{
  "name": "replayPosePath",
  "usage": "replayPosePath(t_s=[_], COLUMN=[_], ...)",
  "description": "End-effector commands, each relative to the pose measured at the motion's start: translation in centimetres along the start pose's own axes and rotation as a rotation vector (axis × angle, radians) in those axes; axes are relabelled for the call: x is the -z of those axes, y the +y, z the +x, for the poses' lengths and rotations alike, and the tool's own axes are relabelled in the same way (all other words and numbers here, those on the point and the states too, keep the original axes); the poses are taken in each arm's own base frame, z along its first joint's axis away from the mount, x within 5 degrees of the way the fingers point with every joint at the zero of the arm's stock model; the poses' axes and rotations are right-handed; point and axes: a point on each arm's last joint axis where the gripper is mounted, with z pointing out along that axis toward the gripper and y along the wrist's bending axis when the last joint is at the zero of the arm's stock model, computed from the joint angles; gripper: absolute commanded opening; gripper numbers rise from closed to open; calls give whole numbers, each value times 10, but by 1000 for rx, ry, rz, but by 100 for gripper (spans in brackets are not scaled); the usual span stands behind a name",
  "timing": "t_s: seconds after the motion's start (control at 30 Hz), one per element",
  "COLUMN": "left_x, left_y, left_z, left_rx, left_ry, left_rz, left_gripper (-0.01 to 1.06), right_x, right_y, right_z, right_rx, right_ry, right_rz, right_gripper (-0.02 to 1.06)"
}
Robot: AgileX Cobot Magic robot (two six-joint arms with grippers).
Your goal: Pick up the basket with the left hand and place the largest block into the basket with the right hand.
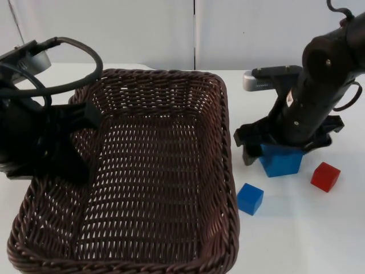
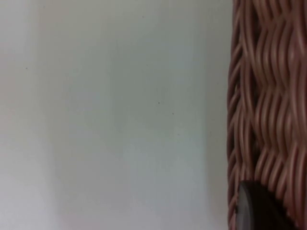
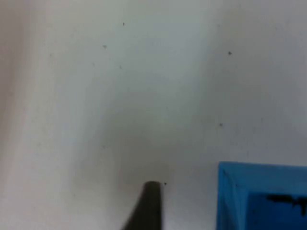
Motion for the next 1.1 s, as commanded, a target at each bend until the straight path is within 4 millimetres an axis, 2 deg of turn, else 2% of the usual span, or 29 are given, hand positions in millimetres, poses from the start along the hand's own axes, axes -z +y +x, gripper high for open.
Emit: replayPosePath(t_s=[0.0,0.1,0.13,0.17,0.2,0.23,0.27,0.3,0.43,0.47,0.6,0.63,0.67,0.8,0.83,0.93,1.07], left_x=[2,2,2,2,2,2,2,2,2,2,2,2,2,2,2,2,2], left_y=[-3,-3,-3,-3,-3,-3,-3,-3,-3,-3,-3,-3,-3,-3,-3,-3,-3], left_z=[-1,-1,-1,-1,-1,-1,-1,-1,-1,-1,-1,-1,-1,-1,-1,-1,-1], left_rx=[21,21,21,21,21,21,21,21,21,21,21,21,21,21,21,21,25], left_ry=[-23,-23,-23,-23,-23,-23,-23,-23,-24,-24,-24,-24,-24,-24,-24,-24,-25], left_rz=[17,17,17,17,17,17,17,17,17,17,17,17,17,17,17,17,19], left_gripper=[0,0,0,0,0,0,0,0,0,0,0,0,0,0,0,0,0], right_x=[3,7,7,12,21,30,40,40,90,90,142,153,153,199,199,219,226], right_y=[3,3,3,4,3,3,3,3,1,1,-2,-3,-3,-8,-8,-10,-12], right_z=[-4,-5,-5,-7,-10,-13,-16,-16,-27,-27,-31,-30,-30,-27,-27,-23,-20], right_rx=[14,13,13,12,21,28,42,42,89,89,125,125,125,114,114,110,142], right_ry=[-27,-32,-32,-44,-54,-70,-88,-88,-157,-157,-223,-233,-233,-286,-286,-306,-294], right_rz=[-7,-7,-7,-10,-10,-11,-12,-12,-14,-14,-12,-11,-11,-12,-12,-11,0], right_gripper=[69,34,34,22,4,0,0,0,0,0,0,0,0,0,0,0,0])
